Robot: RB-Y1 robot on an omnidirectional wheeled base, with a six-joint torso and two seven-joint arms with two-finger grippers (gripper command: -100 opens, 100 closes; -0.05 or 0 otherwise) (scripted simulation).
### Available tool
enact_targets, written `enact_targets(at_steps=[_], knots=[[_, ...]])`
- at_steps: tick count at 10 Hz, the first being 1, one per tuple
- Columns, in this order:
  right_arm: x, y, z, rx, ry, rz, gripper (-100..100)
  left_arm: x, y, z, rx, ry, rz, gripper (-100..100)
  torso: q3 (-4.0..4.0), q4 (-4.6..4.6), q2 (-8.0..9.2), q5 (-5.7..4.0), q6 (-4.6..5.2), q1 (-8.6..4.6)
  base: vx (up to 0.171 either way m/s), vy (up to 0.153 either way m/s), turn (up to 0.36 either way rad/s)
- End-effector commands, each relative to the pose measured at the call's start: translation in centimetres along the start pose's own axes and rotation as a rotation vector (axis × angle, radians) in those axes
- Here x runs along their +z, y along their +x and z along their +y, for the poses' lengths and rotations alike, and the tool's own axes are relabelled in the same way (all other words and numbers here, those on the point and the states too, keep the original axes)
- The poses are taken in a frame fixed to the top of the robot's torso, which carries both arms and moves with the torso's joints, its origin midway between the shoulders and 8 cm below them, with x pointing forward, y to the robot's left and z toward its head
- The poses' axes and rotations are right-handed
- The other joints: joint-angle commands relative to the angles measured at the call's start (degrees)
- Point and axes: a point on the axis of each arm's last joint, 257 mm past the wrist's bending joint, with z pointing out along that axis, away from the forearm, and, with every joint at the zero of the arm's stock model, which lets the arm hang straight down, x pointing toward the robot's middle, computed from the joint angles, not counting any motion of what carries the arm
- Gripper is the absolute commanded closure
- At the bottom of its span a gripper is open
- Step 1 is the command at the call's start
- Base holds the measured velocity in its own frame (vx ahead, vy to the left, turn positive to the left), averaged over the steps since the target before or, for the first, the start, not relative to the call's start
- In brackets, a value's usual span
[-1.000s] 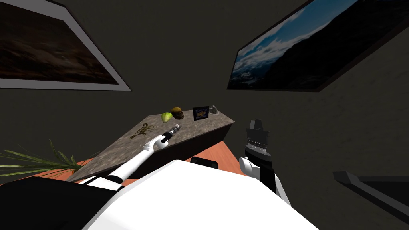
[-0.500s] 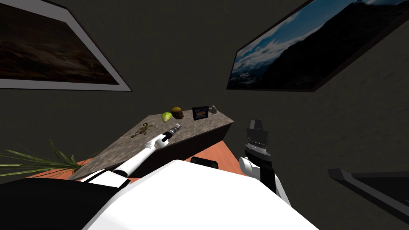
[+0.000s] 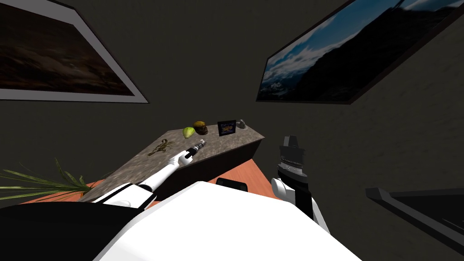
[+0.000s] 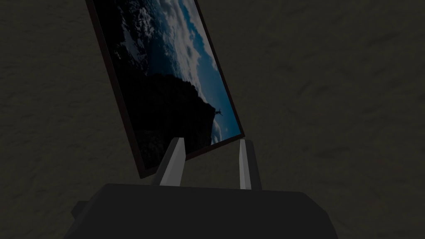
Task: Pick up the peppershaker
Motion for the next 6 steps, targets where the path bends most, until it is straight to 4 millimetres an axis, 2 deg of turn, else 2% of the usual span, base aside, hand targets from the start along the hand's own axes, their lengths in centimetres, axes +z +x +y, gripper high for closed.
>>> enact_targets(at_steps=[1, 3, 4, 6], knots=[[0.0, 0.0, 0.0, 0.0, 0.0, 0.0, 0, 1.0, -1.0, -0.7, 0.001, 0.026, -0.013, -100, 0.0, 0.0, 0.0, 0.0, 0.0, 0.0, -0.028, -0.036, -0.016], [0.0, 0.0, 0.0, 0.0, 0.0, 0.0, 0, 0.6, 0.3, 2.0, -0.001, -0.029, 0.012, -100, 0.01, 0.0, 0.01, 0.0, -0.03, 0.03, -0.013, -0.01, 0.001], [0.0, 0.0, 0.0, 0.0, 0.0, 0.0, 0, 2.0, -1.1, 0.0, 0.001, 0.027, -0.008, -100, 0.0, -0.01, -0.01, 0.02, -0.04, 0.1, -0.022, -0.022, -0.019], [0.0, 0.0, 0.0, 0.0, 0.0, 0.0, 0, 1.7, -0.1, 2.8, -0.002, -0.03, 0.014, -100, 0.03, 0.01, 0.06, 0.0, -0.03, 0.01, -0.03, -0.023, -0.008]])
